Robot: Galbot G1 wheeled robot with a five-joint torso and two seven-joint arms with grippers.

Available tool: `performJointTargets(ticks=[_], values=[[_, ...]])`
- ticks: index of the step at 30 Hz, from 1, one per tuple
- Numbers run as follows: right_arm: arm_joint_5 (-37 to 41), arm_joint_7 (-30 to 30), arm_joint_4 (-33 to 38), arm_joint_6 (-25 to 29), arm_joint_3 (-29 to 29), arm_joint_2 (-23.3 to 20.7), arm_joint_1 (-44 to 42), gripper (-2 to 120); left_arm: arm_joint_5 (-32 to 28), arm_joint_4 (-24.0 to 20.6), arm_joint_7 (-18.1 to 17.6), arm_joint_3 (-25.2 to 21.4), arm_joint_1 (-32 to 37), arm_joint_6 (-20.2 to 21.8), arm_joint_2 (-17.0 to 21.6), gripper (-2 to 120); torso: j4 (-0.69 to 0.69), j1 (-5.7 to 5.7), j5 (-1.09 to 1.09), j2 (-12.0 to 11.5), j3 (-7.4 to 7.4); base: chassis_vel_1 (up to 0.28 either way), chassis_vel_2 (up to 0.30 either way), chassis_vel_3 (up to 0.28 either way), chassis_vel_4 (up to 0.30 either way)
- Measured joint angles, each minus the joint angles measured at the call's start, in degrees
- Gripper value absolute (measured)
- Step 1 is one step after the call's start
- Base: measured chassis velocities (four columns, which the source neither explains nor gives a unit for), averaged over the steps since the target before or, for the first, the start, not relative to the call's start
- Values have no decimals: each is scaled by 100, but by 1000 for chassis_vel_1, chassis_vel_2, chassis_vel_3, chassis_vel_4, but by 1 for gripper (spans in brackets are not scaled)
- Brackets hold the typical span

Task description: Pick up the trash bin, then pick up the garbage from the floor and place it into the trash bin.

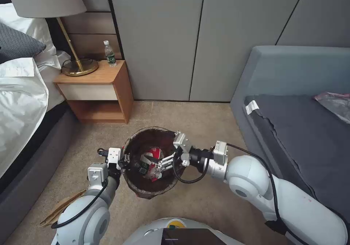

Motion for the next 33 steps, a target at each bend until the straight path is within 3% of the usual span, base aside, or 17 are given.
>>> performJointTargets(ticks=[9,12,21,33], values=[[320,23,407,124,966,-158,-437,100,0,0,5,-1,-5,-6,0,2,-1,0,0,0,0,0,0,0,0],[305,319,467,335,1335,-169,-782,100,-7,0,7,-7,-9,-8,2,2,0,0,-1,0,0,0,0,0,0],[80,1048,265,608,2444,152,-1732,100,-86,-52,9,-71,-25,-9,37,2,-1,0,0,0,0,0,0,0,0],[-51,1082,217,703,3705,626,-2636,100,-139,-74,7,-137,-32,-8,51,2,0,0,0,0,0,0,0,0,0]])
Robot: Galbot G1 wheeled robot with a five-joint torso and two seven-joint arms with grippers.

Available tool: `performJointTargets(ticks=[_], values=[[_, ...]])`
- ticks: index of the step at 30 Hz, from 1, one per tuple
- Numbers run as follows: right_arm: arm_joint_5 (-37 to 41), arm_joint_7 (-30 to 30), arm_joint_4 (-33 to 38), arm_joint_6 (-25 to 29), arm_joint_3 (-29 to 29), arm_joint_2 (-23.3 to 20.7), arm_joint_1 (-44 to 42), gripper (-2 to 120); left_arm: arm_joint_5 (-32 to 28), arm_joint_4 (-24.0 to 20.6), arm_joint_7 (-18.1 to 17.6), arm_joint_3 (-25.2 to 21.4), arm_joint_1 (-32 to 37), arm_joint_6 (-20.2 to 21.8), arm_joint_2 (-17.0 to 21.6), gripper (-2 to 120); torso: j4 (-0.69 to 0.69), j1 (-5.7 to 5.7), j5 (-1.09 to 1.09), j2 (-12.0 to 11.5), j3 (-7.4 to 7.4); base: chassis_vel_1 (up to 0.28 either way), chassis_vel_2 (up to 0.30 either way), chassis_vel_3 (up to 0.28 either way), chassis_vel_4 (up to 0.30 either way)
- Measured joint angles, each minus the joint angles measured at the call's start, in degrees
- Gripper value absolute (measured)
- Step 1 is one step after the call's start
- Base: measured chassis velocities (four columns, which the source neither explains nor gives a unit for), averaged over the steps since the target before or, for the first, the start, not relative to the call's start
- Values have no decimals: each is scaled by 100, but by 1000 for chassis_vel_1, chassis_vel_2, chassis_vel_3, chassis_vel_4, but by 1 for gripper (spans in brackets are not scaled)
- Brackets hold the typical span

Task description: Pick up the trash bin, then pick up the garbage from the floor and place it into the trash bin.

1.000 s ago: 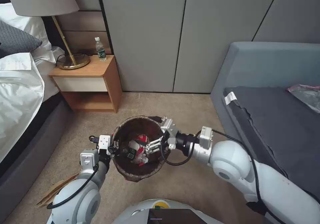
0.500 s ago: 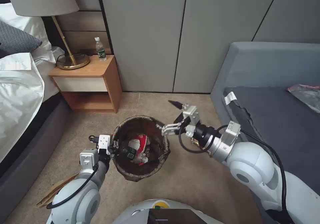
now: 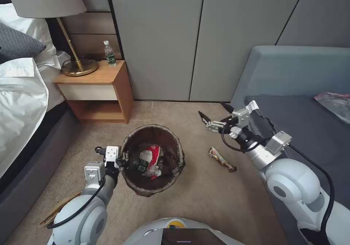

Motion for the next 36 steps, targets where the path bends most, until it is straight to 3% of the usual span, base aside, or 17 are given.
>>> performJointTargets(ticks=[6,11,18,21,24,36], values=[[-130,-117,-242,85,467,185,-357,100,-18,-1,-1,-12,3,1,12,2,-2,0,0,0,0,0,0,0,0],[-252,-214,-890,135,703,268,-429,100,-21,-4,-1,-6,6,2,11,2,0,0,0,0,0,0,0,0,0],[-314,-216,-1482,-62,455,263,-215,100,-20,-4,-2,-1,9,3,5,2,0,0,0,0,0,0,0,0,0],[-456,-263,-2229,-335,115,172,81,100,-14,-4,-4,-2,17,4,-5,2,1,0,0,0,1,0,0,0,0],[-545,-330,-2542,-468,-6,135,175,100,-13,-4,-5,-16,25,4,-7,2,0,0,0,0,1,0,0,0,0],[-774,-416,-3788,-660,-592,169,533,100,-7,-4,-8,-6,31,4,-4,2,-1,0,0,0,1,0,0,0,0]])
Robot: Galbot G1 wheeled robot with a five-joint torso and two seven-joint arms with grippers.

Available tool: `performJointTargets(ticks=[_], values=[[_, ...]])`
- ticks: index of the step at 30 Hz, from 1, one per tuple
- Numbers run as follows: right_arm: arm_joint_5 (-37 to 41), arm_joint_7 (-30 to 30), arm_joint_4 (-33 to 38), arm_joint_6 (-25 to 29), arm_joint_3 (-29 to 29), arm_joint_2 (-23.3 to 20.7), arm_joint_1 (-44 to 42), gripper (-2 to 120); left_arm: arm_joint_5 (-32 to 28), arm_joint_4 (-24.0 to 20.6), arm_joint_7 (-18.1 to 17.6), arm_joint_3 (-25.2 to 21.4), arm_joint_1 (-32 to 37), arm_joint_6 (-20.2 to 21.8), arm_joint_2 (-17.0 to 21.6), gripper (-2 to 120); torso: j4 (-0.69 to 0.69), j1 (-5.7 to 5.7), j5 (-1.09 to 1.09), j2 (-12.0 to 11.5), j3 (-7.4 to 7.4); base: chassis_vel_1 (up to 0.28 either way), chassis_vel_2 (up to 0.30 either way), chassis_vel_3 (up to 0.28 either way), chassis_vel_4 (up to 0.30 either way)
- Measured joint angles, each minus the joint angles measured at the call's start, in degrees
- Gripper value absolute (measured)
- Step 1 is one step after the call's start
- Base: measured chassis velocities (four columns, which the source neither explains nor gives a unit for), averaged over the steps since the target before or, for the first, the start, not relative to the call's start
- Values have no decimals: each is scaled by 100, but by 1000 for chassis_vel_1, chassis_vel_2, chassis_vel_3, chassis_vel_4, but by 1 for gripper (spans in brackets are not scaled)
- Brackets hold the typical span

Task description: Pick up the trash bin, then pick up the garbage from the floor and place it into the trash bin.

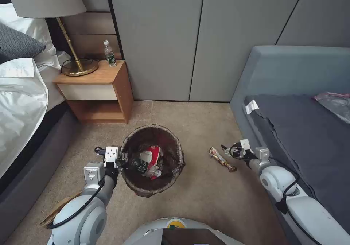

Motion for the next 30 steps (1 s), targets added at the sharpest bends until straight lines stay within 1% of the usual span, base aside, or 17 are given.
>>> performJointTargets(ticks=[2,3,9,10,12,15,17,23,24,30], values=[[-17,25,-294,-45,-133,40,112,100,0,0,0,2,3,0,5,2,0,0,0,0,0,0,0,0,0],[-17,25,-294,-45,-133,40,112,100,0,0,0,2,3,0,5,2,0,0,0,0,0,0,0,0,0],[-64,100,-912,-95,-394,146,408,100,0,1,-1,-1,20,1,16,2,0,0,0,0,0,0,0,0,0],[-64,100,-912,-95,-394,146,408,100,0,1,-1,-1,20,1,16,2,0,0,0,0,0,0,0,0,0],[-116,110,-1179,-92,-507,204,573,100,0,1,-2,-2,23,1,23,2,0,0,0,0,0,0,0,0,0],[-160,114,-1341,-88,-593,248,709,100,0,2,-1,-1,23,2,25,2,0,0,0,0,0,0,0,0,0],[-237,113,-1593,-75,-718,323,941,100,0,2,-2,3,27,3,24,2,1,0,0,0,0,0,0,0,0],[-362,103,-1887,-58,-881,450,1235,100,0,3,-1,6,29,4,23,2,1,0,0,0,0,0,0,0,0],[-428,104,-2011,-64,-958,524,1362,100,1,16,-2,14,23,4,23,2,1,0,-1,0,0,0,0,0,0],[-563,89,-2237,-78,-1082,659,1515,100,2,38,-1,25,5,4,21,2,1,0,-1,0,0,0,0,0,0]])
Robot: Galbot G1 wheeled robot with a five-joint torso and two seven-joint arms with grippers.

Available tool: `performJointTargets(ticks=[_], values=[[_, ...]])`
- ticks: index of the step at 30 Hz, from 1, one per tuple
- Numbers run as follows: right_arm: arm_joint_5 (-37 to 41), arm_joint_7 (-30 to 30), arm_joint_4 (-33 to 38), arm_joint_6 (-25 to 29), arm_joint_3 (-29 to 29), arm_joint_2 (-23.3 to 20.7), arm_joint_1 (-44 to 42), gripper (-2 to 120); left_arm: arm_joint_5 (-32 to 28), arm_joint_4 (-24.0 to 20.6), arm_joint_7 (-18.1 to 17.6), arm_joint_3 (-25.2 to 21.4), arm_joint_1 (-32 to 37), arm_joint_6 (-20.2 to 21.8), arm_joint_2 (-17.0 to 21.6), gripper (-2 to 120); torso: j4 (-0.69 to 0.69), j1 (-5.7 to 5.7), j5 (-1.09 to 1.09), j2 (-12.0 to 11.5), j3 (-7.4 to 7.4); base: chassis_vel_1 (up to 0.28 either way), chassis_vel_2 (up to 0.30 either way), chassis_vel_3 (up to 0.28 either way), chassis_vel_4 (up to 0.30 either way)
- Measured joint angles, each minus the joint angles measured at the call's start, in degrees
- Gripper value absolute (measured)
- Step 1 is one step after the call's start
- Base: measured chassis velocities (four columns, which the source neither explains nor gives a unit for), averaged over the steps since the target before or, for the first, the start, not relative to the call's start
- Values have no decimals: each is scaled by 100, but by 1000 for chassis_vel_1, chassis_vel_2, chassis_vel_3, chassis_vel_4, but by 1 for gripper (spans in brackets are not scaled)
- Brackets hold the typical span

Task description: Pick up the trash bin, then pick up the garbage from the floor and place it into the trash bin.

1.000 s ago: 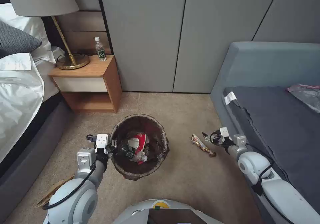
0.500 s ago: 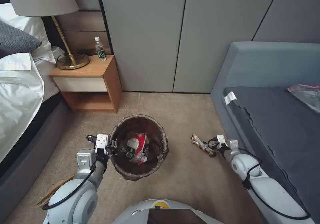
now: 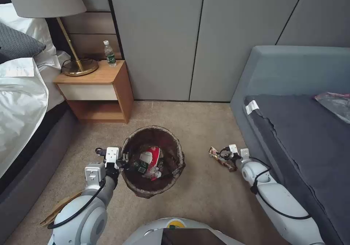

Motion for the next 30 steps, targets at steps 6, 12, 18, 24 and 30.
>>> performJointTargets(ticks=[6,12,18,24,30], values=[[-197,-64,-164,-3,-71,123,10,100,-4,34,1,0,-29,0,9,2,-1,0,0,0,0,0,0,0,0],[-359,-109,-334,3,-105,226,43,100,-8,58,3,9,-45,0,18,2,-1,0,0,0,0,0,0,0,0],[-503,-159,-572,29,-132,307,157,100,-24,62,4,-2,-51,-1,37,2,0,0,0,0,0,0,0,0,0],[-598,-179,-703,48,-158,398,202,100,-33,70,4,-2,-61,-2,40,2,0,0,0,0,0,0,0,0,0],[-747,-210,-935,105,-178,563,294,100,-38,71,4,-16,-55,-3,41,2,0,0,1,0,0,0,0,0,0]])
